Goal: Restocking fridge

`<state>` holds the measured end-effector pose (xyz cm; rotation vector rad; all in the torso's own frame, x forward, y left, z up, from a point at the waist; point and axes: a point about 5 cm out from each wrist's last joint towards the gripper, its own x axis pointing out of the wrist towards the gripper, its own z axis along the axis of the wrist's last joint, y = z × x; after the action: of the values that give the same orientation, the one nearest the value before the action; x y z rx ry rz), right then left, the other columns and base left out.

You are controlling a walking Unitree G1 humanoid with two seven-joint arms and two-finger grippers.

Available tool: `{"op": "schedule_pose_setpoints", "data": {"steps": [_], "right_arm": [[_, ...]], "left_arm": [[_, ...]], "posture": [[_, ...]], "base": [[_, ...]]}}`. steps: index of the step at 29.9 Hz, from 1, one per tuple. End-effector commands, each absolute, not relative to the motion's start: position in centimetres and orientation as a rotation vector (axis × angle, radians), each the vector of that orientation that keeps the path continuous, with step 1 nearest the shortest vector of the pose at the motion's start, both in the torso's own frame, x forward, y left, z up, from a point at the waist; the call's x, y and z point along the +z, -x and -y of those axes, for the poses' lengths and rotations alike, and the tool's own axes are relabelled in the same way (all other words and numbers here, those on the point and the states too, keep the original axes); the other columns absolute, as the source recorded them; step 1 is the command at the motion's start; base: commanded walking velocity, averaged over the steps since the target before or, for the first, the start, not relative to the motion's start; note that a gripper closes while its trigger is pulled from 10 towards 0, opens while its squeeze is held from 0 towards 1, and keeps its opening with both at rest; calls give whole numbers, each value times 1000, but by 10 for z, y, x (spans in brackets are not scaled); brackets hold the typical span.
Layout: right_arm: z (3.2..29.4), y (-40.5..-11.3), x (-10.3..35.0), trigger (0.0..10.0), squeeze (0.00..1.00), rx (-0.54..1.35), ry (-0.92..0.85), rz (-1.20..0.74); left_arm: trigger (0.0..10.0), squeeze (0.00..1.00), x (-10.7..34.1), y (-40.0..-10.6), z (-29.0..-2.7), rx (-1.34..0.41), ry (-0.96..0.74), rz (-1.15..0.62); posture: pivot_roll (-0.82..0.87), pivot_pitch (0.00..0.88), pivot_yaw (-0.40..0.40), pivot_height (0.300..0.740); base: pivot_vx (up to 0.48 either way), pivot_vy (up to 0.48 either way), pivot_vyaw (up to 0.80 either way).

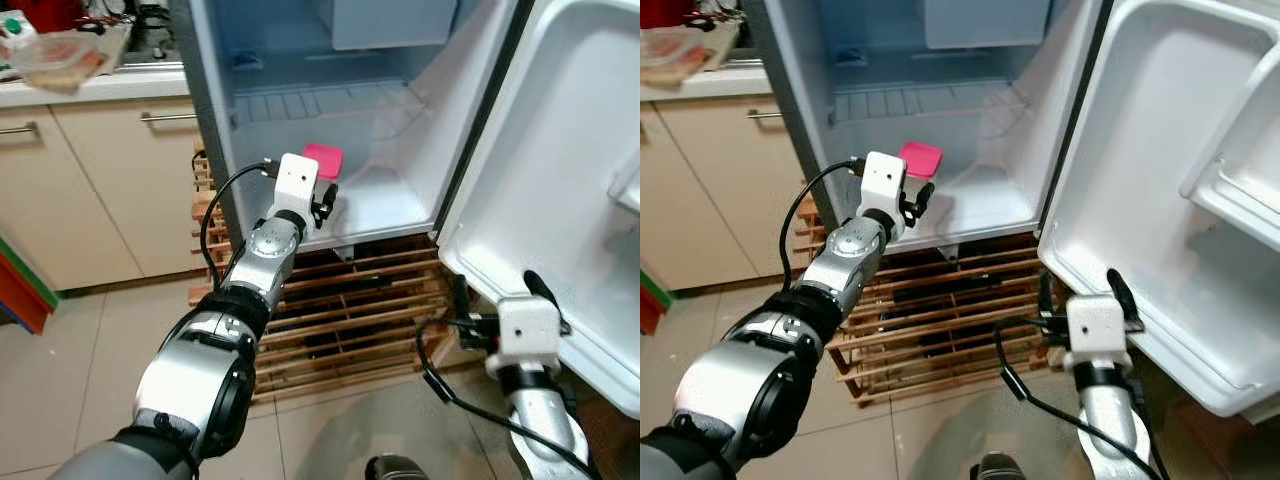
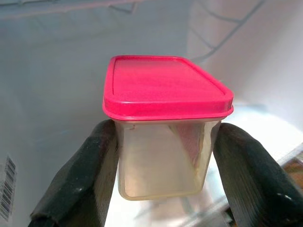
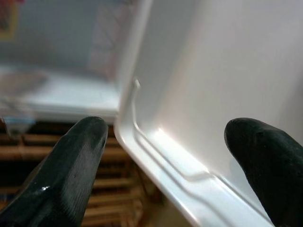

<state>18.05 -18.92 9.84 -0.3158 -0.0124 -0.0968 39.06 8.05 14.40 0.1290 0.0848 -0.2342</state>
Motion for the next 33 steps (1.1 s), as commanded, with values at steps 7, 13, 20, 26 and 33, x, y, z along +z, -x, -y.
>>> {"op": "schedule_pose_setpoints", "data": {"steps": [7, 13, 20, 26, 33], "right_arm": [[205, -147, 111, 10000, 0, -134, 346, -46], [210, -132, 115, 10000, 0, -123, 369, -83], [212, -119, 122, 10000, 0, -111, 391, -118], [211, -114, 122, 10000, 0, -105, 390, -145], [210, -114, 123, 10000, 0, -110, 387, -150]], "left_arm": [[10000, 0, 163, -402, -110, -66, -142, -33], [10000, 0, 170, -405, -115, -3, -132, -12], [10000, 0, 156, -401, -114, 104, -73, -96], [10000, 1000, 139, -394, -113, 171, -96, -154], [10000, 1000, 135, -393, -109, 177, -83, -172]], "posture": [[-443, 215, -35, 727], [-472, 245, -54, 727], [-510, 275, -65, 727], [-520, 284, -60, 727], [-521, 277, -51, 727]], "base": [[0, 0, 0], [0, 0, 0], [0, 0, 0], [0, 0, 0], [0, 0, 0]]}}
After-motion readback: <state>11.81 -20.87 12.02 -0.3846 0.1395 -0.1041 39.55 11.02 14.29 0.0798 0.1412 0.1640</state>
